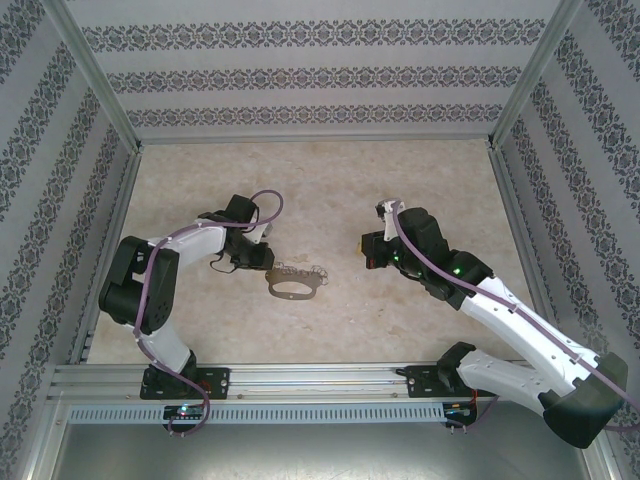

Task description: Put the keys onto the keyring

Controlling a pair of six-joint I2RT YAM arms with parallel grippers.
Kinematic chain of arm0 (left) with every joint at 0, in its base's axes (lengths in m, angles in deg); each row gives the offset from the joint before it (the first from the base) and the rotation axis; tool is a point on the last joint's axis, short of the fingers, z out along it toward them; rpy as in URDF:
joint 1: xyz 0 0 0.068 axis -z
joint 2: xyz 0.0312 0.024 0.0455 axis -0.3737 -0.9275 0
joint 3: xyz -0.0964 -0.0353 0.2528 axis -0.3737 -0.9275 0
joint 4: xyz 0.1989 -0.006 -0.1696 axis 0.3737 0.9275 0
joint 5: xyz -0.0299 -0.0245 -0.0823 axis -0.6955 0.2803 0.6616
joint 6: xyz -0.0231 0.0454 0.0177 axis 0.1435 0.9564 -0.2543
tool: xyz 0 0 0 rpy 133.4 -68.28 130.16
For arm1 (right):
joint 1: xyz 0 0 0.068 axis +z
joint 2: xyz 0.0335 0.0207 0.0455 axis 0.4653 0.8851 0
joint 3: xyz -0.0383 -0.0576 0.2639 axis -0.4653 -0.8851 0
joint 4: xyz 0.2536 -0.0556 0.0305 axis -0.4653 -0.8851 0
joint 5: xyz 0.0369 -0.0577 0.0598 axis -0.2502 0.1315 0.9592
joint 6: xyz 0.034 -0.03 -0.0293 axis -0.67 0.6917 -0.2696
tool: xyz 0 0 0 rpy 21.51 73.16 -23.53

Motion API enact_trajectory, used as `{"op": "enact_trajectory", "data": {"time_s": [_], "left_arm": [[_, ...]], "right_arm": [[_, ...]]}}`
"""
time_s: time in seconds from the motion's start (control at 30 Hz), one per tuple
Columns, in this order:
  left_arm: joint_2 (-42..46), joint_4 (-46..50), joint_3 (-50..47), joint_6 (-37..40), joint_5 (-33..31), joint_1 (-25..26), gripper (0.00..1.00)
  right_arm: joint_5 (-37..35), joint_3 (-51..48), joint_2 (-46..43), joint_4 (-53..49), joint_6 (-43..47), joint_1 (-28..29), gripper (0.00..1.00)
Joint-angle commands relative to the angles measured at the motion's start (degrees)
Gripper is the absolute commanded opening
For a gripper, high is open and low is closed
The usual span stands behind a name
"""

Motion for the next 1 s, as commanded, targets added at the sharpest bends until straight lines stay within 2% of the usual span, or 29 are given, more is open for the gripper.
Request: {"op": "enact_trajectory", "data": {"time_s": [0.0,0.97], "left_arm": [[2.5,2.1,0.8,2.0,-1.1,-0.7,0.25],[-1.8,0.5,0.4,1.4,-0.5,-0.7,0.21]], "right_arm": [[-0.7,0.3,0.2,1.4,0.1,0.4,0.00],[-0.3,0.7,1.7,2.4,0.1,0.4,0.00]]}}
